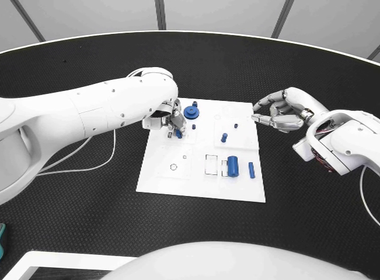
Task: Assemble the parts on the task board
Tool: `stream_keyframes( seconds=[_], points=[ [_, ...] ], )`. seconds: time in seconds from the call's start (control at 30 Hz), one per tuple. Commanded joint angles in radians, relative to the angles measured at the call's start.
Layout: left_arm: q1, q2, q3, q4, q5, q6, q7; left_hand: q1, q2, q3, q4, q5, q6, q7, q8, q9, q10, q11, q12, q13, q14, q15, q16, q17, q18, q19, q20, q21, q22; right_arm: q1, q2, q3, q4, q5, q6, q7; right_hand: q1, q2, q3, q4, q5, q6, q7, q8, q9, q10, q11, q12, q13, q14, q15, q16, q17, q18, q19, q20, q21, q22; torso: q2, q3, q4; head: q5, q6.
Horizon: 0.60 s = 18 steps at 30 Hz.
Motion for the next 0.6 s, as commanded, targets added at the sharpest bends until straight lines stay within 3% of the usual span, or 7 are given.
stream_keyframes(
  seconds=[0.03,0.6],
  points=[
    [0.0,0.001,0.0,0.0,-0.001,0.007,-0.054,0.014,0.001,0.063,-0.067,0.006,-0.004,-0.001,0.0,0.002,0.009,0.0,0.003,0.0,0.102,-0.007,0.003,0.258,-0.016,0.005,0.0,0.004,0.0,0.0,0.0,0.0,0.0,0.0,0.0,0.0,0.001,0.001,0.0,0.008,0.003,-0.007,-0.002,0.004,-0.001,0.0,-0.002,-0.003,0.0,0.06,-0.008,-0.003,0.092,0.015,0.003,-0.003,-0.003,0.0,0.0,0.0,-0.0001,0.0,0.0],
    [0.0,0.013,0.0,-0.004,0.01,0.009,-0.055,0.011,0.0,0.06,-0.065,0.006,-0.003,-0.001,0.0,0.002,0.009,0.0,0.003,0.0,0.103,-0.007,0.004,0.259,-0.016,0.005,0.0,0.004,0.0,0.0,0.0,0.0,0.001,0.0,0.0,0.0,0.001,0.001,0.0,0.008,0.003,-0.007,-0.002,0.004,-0.001,0.0,-0.002,-0.003,0.0,0.06,-0.008,-0.003,0.092,0.015,0.003,-0.003,-0.003,0.0,0.0,0.0009,-0.0008,-0.002,-0.001]
  ],
)
